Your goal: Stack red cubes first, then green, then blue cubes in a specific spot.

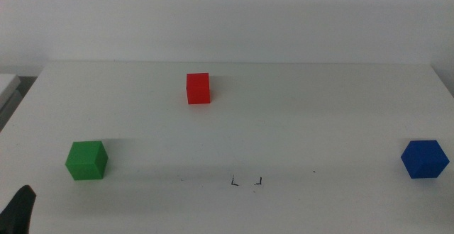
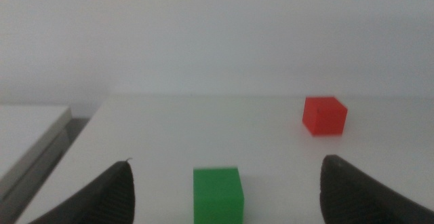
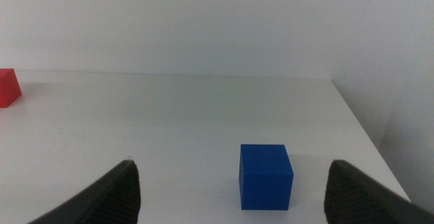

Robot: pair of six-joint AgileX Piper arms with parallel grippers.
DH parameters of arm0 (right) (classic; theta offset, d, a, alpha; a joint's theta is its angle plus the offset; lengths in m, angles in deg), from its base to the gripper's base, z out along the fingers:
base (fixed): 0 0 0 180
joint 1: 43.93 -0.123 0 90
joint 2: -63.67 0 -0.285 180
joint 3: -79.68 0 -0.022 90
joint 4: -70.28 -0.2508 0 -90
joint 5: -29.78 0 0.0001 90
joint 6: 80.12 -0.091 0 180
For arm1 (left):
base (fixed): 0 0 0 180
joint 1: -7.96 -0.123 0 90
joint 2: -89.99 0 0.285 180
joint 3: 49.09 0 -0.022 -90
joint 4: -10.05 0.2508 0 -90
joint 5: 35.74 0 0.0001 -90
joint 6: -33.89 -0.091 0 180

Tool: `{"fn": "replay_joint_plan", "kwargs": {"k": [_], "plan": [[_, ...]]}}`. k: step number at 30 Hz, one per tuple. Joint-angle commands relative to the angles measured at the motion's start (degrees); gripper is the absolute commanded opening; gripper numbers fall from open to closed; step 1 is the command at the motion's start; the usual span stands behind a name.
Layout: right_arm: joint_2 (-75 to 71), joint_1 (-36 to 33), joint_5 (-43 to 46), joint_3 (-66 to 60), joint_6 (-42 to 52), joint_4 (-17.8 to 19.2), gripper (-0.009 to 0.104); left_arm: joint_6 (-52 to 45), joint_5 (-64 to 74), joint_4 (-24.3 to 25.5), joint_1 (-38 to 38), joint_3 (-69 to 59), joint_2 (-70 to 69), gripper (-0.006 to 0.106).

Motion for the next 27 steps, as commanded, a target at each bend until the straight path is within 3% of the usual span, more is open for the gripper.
{"fn": "replay_joint_plan", "kwargs": {"k": [1,11,17,23,27], "plan": [[-0.3,0.5,0.5,-0.2,0.2,0.5,0.093,0.5,1.9,0.0,-0.1,3.1,3.0,0.094],[-0.3,0.5,0.5,-0.2,0.2,0.5,0.093,2.9,37.8,-4.1,0.1,49.5,53.1,0.094],[-0.3,0.5,0.5,-0.2,0.2,0.5,0.093,8.7,40.2,-2.8,5.9,70.4,78.3,0.094],[-0.3,0.5,0.5,-0.2,0.2,0.5,0.093,23.4,50.1,-1.0,12.9,91.3,99.8,0.094],[-0.3,0.5,0.5,-0.2,0.2,0.5,0.093,22.7,53.6,0.0,16.4,102.7,109.8,0.094]]}}
